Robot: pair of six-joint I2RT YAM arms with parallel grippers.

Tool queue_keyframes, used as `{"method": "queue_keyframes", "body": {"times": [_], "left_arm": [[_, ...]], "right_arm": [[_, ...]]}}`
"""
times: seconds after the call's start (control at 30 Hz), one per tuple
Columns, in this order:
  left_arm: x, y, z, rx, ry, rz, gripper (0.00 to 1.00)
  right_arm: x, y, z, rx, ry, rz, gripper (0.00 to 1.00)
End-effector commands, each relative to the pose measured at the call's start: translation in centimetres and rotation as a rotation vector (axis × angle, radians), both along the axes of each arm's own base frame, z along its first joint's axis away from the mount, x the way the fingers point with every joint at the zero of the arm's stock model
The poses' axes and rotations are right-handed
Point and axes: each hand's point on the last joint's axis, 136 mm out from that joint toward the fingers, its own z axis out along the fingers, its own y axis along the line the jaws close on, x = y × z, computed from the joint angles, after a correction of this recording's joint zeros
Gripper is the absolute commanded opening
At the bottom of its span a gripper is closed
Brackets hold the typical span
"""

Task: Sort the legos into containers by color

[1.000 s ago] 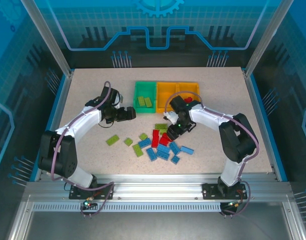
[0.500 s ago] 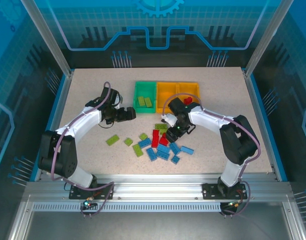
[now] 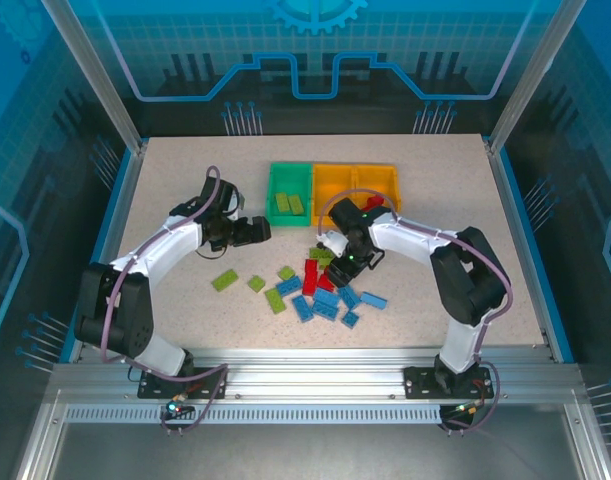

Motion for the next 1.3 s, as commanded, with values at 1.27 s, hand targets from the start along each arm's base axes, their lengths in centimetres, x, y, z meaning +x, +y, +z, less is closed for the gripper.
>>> {"method": "queue_keyframes", "body": {"times": [1.27], "left_arm": [[-3.0, 3.7, -0.8, 0.093, 0.071, 0.077, 0.99]], "right_arm": [[8.6, -8.4, 8.6, 0.162, -0.166, -0.488, 0.19]]}}
